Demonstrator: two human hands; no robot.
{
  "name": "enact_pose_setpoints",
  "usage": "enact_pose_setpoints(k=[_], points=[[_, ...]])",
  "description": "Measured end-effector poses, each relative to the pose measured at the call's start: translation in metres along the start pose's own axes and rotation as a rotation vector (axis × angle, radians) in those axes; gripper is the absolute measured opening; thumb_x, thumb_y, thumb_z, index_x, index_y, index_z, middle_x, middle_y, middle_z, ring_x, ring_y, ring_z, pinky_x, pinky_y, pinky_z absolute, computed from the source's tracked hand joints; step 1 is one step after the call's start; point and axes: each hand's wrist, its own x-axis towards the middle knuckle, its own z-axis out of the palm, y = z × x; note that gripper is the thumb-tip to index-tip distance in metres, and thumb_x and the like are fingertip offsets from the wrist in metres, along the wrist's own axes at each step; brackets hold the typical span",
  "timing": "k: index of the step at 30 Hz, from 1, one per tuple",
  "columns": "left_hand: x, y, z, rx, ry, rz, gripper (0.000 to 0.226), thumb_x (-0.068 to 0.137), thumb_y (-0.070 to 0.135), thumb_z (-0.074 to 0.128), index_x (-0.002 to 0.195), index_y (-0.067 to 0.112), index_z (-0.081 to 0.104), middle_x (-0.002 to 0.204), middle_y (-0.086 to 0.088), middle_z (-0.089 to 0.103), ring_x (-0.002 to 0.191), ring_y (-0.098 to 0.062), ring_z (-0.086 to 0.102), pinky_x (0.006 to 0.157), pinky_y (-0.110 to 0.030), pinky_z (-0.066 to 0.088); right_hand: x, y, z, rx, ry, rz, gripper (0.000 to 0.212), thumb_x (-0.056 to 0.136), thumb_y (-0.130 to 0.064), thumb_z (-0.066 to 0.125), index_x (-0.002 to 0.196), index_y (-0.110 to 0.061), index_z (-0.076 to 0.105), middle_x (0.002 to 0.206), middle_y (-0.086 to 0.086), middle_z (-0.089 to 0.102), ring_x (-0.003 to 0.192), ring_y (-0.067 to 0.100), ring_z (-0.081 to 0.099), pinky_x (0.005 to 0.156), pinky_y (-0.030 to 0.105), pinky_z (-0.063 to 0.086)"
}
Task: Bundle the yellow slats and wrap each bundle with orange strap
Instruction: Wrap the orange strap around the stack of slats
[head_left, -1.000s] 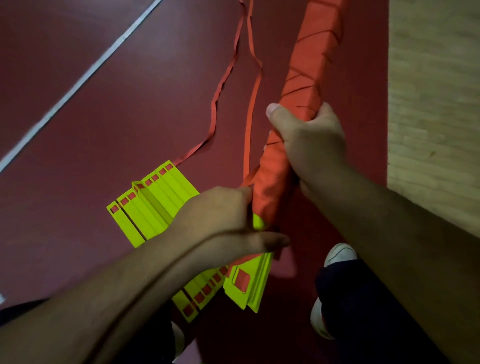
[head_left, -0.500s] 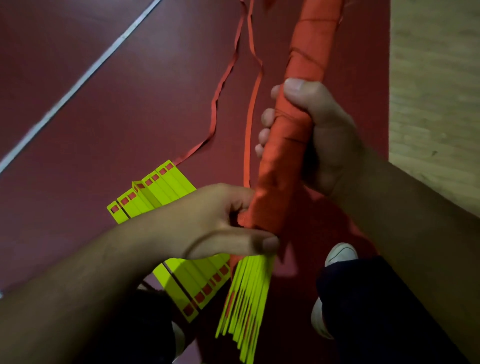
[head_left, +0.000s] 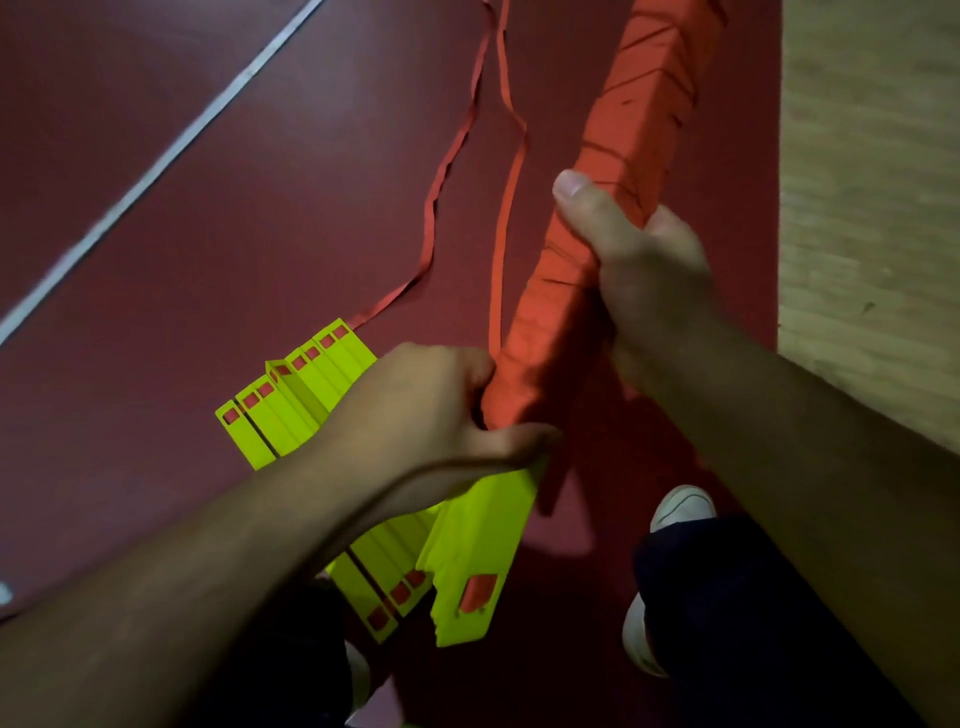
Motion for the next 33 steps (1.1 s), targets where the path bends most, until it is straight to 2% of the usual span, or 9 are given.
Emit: enact_pose_setpoints(k=[3,5,8,14,17,21,24,29,33], points=[[-0.002,-0.001,-0.009,-0.555,-0.098,0.035,0.05,0.068,0.064,0.065,0.063,0.018,0.048,0.052,0.009,0.043,0.048,-0.008,0.037,0.046,-0.03,0.027,-0.004,-0.009,-0.002,0.283,-0.127,0.123,0.026,0.082,-0.036,0.072,0.087,-0.012,0.066,0.073,0.006,0.063,0.069,0.021,0.062,0.07,0.037,0.054],[-0.002,-0.003,-0.01,-0.872,-0.184,0.056,0.047,0.071,0.053,0.073,0.065,0.012,0.05,0.058,-0.009,0.039,0.054,-0.016,0.035,0.048,-0.035,0.025,-0.008,-0.011,-0.004,0.476,-0.328,0.232,0.036,0.085,-0.043,0.061,0.102,-0.012,0.058,0.085,0.014,0.064,0.079,0.029,0.066,0.08,0.043,0.056],[-0.003,-0.006,-0.008,-0.999,-0.315,0.091,0.08,0.07,0.063,0.077,0.077,-0.011,0.049,0.063,-0.027,0.04,0.059,-0.024,0.036,0.05,-0.044,0.024,-0.012,-0.013,-0.005,0.685,-0.512,0.348,0.044,0.079,-0.043,0.054,0.116,-0.02,0.051,0.104,0.019,0.067,0.09,0.032,0.07,0.085,0.047,0.056],[0.003,-0.013,-0.009,-0.581,-0.358,0.077,0.082,0.073,0.08,0.059,0.078,-0.001,0.054,0.066,-0.021,0.041,0.06,-0.025,0.035,0.055,-0.048,0.033,-0.005,-0.009,0.001,0.339,-0.34,0.334,0.021,0.092,-0.018,0.055,0.076,-0.012,0.065,0.068,0.009,0.06,0.056,0.022,0.06,0.062,0.036,0.056],[0.003,-0.008,-0.007,-0.194,-0.29,-0.003,0.08,0.064,0.091,0.042,0.079,0.014,0.059,0.057,-0.001,0.056,0.052,-0.01,0.051,0.055,-0.038,0.042,-0.003,0.0,0.007,0.213,-0.163,0.244,0.007,0.088,-0.01,0.064,0.083,-0.011,0.059,0.066,0.011,0.059,0.053,0.026,0.061,0.06,0.04,0.055],[-0.002,0.006,0.004,0.129,-0.188,-0.166,0.081,0.057,0.098,0.033,0.077,0.023,0.056,0.062,0.0,0.06,0.065,-0.02,0.06,0.058,-0.037,0.048,0.001,0.012,0.009,0.102,-0.001,0.171,0.013,0.08,-0.009,0.069,0.089,-0.008,0.06,0.067,0.014,0.06,0.051,0.028,0.063,0.053,0.038,0.055],[0.0,0.004,0.009,0.21,-0.106,-0.105,0.076,0.06,0.097,0.033,0.077,0.027,0.055,0.061,0.003,0.057,0.062,-0.017,0.058,0.054,-0.033,0.044,0.003,0.016,0.007,-0.029,0.068,0.101,0.021,0.071,-0.02,0.074,0.085,-0.013,0.06,0.068,0.01,0.064,0.058,0.028,0.066,0.056,0.045,0.058],[0.004,-0.003,0.003,-0.273,-0.136,0.0,0.063,0.067,0.08,0.06,0.069,0.018,0.052,0.052,0.007,0.047,0.049,-0.007,0.04,0.051,-0.031,0.032,-0.002,0.0,0.0,0.225,-0.105,0.178,0.031,0.081,-0.03,0.074,0.101,-0.011,0.06,0.079,0.014,0.062,0.065,0.028,0.063,0.06,0.039,0.058],[0.002,-0.013,0.003,-0.883,-0.336,0.1,0.079,0.076,0.067,0.069,0.082,-0.01,0.052,0.067,-0.021,0.041,0.06,-0.03,0.033,0.054,-0.043,0.031,-0.006,-0.009,-0.006,0.488,-0.389,0.304,0.026,0.089,-0.041,0.054,0.097,-0.016,0.057,0.081,0.012,0.067,0.074,0.027,0.068,0.078,0.045,0.059]])
